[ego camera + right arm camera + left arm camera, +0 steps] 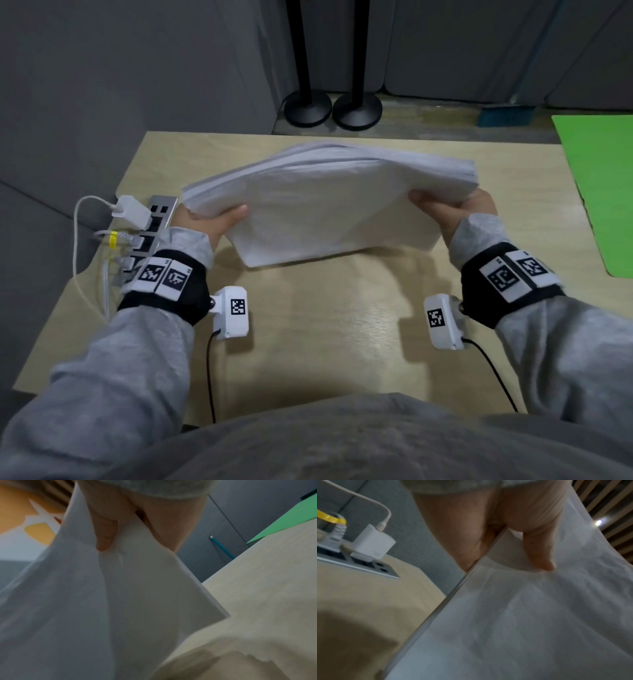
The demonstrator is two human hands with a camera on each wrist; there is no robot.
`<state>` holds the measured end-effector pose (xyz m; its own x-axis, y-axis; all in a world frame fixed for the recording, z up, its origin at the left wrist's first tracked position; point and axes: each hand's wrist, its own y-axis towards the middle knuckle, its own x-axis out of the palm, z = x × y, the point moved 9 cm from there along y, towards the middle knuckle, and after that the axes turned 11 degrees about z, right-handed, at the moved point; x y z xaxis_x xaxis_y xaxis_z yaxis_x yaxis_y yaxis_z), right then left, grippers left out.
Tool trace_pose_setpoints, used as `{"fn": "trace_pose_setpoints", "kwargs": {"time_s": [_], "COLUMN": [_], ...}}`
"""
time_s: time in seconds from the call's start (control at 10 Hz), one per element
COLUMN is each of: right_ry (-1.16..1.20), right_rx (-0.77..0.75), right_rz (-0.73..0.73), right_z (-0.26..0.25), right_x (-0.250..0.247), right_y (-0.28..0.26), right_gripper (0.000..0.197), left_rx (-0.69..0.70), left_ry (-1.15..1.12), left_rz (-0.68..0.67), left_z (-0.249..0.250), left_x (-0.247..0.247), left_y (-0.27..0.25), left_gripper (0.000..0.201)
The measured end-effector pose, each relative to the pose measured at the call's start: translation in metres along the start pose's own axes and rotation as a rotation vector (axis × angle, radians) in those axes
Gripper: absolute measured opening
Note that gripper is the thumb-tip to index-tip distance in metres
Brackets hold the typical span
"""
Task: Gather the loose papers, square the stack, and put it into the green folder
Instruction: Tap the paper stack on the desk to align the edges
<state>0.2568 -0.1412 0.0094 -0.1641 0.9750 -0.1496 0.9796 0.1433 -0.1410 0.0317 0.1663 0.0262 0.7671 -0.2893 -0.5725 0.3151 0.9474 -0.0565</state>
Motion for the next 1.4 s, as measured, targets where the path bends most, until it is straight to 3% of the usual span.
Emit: {"fn": "trace_pose_setpoints", "kwargs": {"time_s": [0.1, 0.2, 0.3, 0.5, 0.6, 0.7, 0.8, 0.9, 1.0, 1.1, 1.2, 1.3, 1.4], "right_ry": [-0.008, -0.216, -0.371, -0.362, -0.305, -0.275, -0.23, -0.23, -0.309, -0.209, -0.321, -0.35, -0.378], "right_rx": [-0.058, -0.066, 0.032, 0.125, 0.097, -0.049, -0.179, -0.33, -0.54, -0.621, -0.846, -0.793, -0.645], "right_rz": [0.009, -0.072, -0.098, -0.024, 0.003, 0.058, 0.101, 0.096, 0.016, -0.075, 0.02, 0.078, 0.176], "right_z": [-0.007, 0.005, 0.025, 0.036, 0.024, -0.008, -0.038, -0.067, -0.1, -0.117, -0.131, -0.124, -0.109], "right_x": [-0.004, 0.004, 0.003, -0.001, -0.002, -0.004, -0.001, 0.008, 0.028, 0.042, 0.038, 0.028, 0.011], "right_y": [0.001, -0.004, -0.006, 0.001, 0.0, -0.002, -0.002, -0.01, -0.03, -0.043, -0.058, -0.052, -0.035], "right_gripper": [0.035, 0.044, 0.051, 0.063, 0.055, 0.04, 0.031, 0.015, 0.017, 0.02, 0.018, 0.015, 0.035], "left_rx": [0.035, -0.028, -0.252, -0.279, -0.145, 0.164, 0.325, 0.609, 0.955, 1.024, 0.939, 0.901, 0.791], "left_ry": [0.01, 0.223, 0.227, 0.163, 0.198, -0.089, -0.247, 0.004, 0.248, 0.235, 0.119, 0.034, -0.105], "left_rz": [0.01, -0.03, -0.093, -0.07, -0.031, -0.026, -0.019, -0.009, -0.12, -0.174, -0.124, -0.107, -0.1], "left_z": [0.002, -0.02, -0.057, -0.072, -0.058, -0.009, 0.023, 0.073, 0.128, 0.149, 0.148, 0.145, 0.136], "left_x": [-0.004, 0.013, 0.026, 0.028, 0.021, 0.009, -0.01, -0.016, 0.008, 0.024, 0.019, 0.012, 0.0], "left_y": [0.002, -0.002, 0.003, 0.014, 0.012, 0.005, 0.005, -0.01, -0.054, -0.082, -0.083, -0.081, -0.07], "left_gripper": [0.056, 0.056, 0.087, 0.091, 0.075, 0.056, 0.077, 0.08, 0.073, 0.047, 0.025, 0.02, 0.018]}}
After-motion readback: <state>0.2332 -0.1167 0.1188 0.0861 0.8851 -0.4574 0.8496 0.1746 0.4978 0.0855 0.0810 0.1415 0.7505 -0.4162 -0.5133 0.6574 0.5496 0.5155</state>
